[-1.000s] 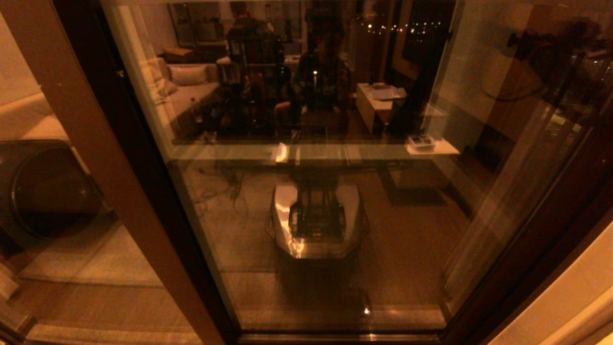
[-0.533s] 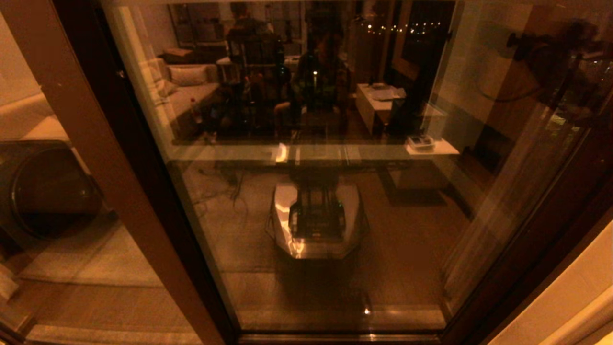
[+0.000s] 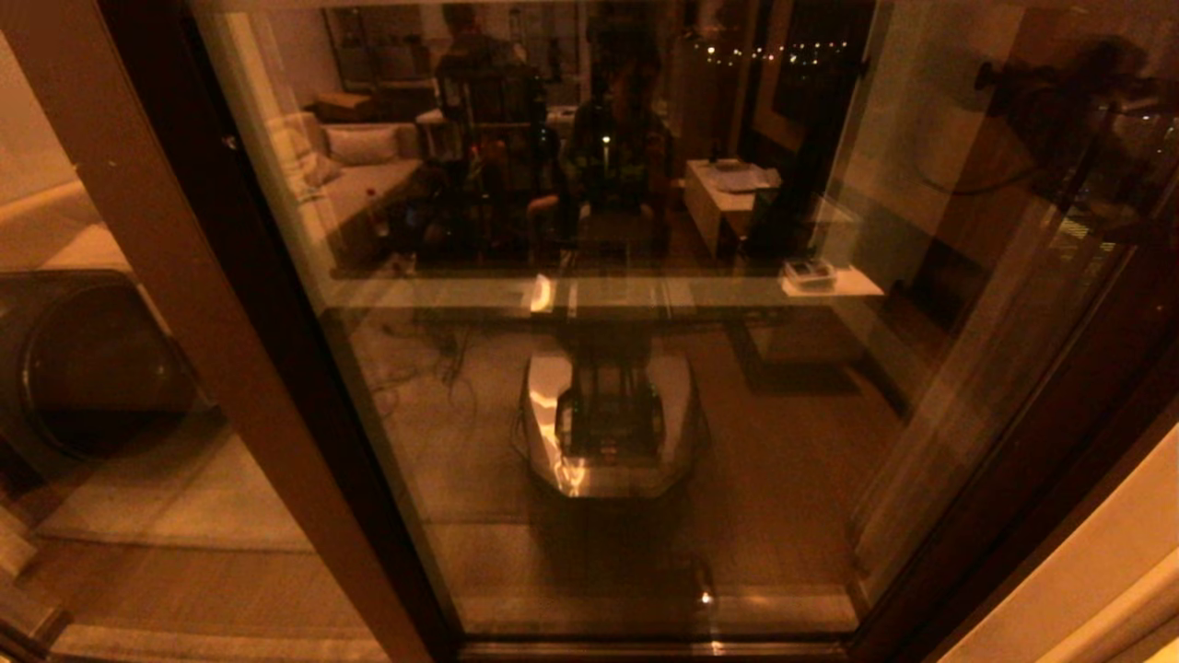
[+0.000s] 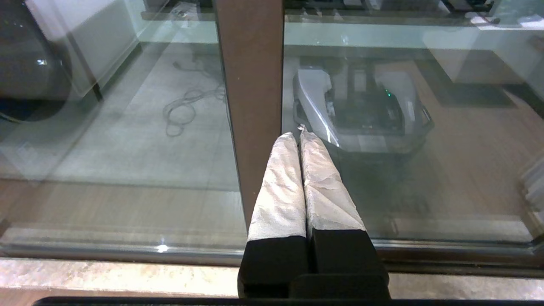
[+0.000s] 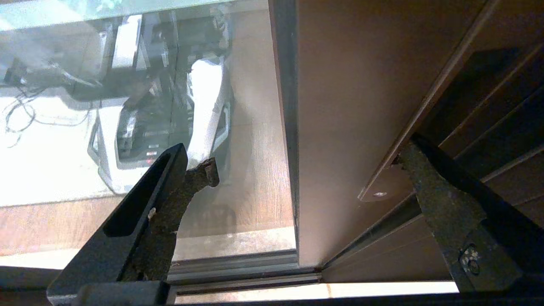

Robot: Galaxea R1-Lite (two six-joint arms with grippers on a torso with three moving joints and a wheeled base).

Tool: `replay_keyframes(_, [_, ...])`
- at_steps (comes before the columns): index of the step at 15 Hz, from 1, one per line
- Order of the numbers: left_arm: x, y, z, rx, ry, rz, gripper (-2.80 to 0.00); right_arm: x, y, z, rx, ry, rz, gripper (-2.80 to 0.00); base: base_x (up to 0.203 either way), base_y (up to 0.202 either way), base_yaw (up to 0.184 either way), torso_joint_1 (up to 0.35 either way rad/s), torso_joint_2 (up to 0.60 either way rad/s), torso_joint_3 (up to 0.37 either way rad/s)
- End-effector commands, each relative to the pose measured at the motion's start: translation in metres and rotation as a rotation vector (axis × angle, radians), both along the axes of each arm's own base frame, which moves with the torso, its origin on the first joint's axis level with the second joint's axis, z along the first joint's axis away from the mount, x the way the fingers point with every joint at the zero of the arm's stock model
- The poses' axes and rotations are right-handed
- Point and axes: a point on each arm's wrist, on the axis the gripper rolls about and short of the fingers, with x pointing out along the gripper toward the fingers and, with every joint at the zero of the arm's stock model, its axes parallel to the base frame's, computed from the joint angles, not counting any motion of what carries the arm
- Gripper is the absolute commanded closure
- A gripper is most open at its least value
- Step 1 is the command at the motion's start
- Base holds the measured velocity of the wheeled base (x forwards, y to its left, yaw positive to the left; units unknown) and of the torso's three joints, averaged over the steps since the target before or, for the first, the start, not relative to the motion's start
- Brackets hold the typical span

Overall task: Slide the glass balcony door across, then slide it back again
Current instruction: Open the slid door

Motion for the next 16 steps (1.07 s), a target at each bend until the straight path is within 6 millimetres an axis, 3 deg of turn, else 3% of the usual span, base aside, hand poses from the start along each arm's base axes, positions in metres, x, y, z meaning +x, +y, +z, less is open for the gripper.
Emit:
replay_keyframes(1, [0.0, 0.0, 0.0, 0.0, 0.0, 0.001, 0.0, -0.004, 0.007, 0.0032, -0.001, -0.004, 0.019, -2.8, 0.0, 0.0, 0.0, 0.0, 0.0, 0.0])
replay_keyframes(16, [0.0, 0.0, 0.0, 0.0, 0.0, 0.001, 0.0, -0.0024, 0.0162, -0.0003, 0.006, 0.008, 0.047, -2.8, 0.0, 0.0, 0.0, 0.0, 0.0, 0.0])
